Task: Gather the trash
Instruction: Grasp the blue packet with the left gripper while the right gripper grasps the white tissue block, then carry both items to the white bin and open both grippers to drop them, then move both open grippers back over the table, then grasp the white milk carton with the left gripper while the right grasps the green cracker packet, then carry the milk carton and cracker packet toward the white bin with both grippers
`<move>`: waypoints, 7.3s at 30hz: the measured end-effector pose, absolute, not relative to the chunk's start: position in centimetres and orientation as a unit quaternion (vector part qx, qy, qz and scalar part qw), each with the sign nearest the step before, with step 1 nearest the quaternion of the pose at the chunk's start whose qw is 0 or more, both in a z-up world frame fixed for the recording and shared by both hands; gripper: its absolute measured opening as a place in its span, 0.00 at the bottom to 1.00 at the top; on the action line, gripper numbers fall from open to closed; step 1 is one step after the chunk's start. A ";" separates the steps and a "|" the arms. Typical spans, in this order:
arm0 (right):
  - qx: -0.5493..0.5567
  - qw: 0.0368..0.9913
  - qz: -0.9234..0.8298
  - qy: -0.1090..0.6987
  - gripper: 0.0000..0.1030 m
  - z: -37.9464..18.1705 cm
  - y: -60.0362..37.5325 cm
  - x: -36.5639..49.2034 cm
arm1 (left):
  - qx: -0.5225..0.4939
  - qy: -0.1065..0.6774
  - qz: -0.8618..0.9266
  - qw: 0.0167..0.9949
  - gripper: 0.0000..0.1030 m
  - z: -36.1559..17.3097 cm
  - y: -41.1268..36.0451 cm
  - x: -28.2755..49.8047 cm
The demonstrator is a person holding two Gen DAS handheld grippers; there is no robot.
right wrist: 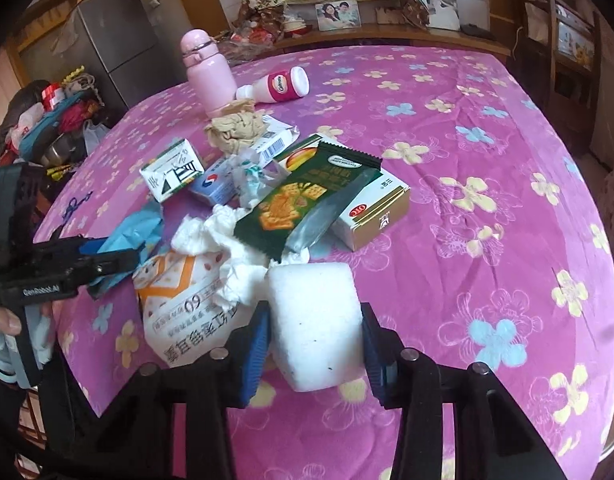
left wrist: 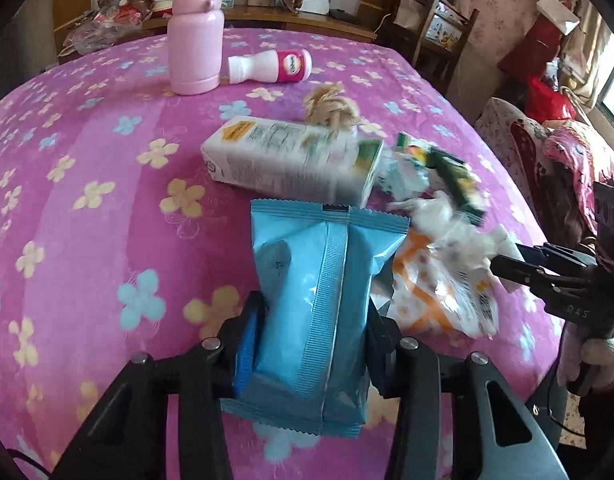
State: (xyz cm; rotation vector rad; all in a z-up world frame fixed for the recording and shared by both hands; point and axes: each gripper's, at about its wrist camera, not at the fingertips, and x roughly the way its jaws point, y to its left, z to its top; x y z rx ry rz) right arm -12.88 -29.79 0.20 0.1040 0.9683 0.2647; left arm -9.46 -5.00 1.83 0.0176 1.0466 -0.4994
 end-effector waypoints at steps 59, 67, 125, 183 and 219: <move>0.126 0.902 -0.160 0.381 0.46 5.5 -57.2 -26.2 | 0.087 0.419 -0.393 0.814 0.46 6.0 -42.6 -16.3; 0.148 0.886 -0.200 0.391 0.48 3.5 -61.7 -26.4 | 0.090 0.436 -0.404 0.799 0.49 4.6 -46.8 -16.2; 0.153 0.897 -0.120 0.397 0.71 3.9 -52.8 -23.3 | 0.018 0.416 -0.338 0.844 0.73 8.6 -34.0 -16.7; 0.094 0.884 0.075 0.453 0.37 1.8 -31.5 -7.9 | -0.127 0.460 -0.056 0.877 0.46 3.0 -4.1 -2.9; 0.141 0.903 -0.052 0.402 0.38 5.1 -49.6 -23.1 | 0.014 0.415 -0.301 0.858 0.46 9.9 -31.1 -17.3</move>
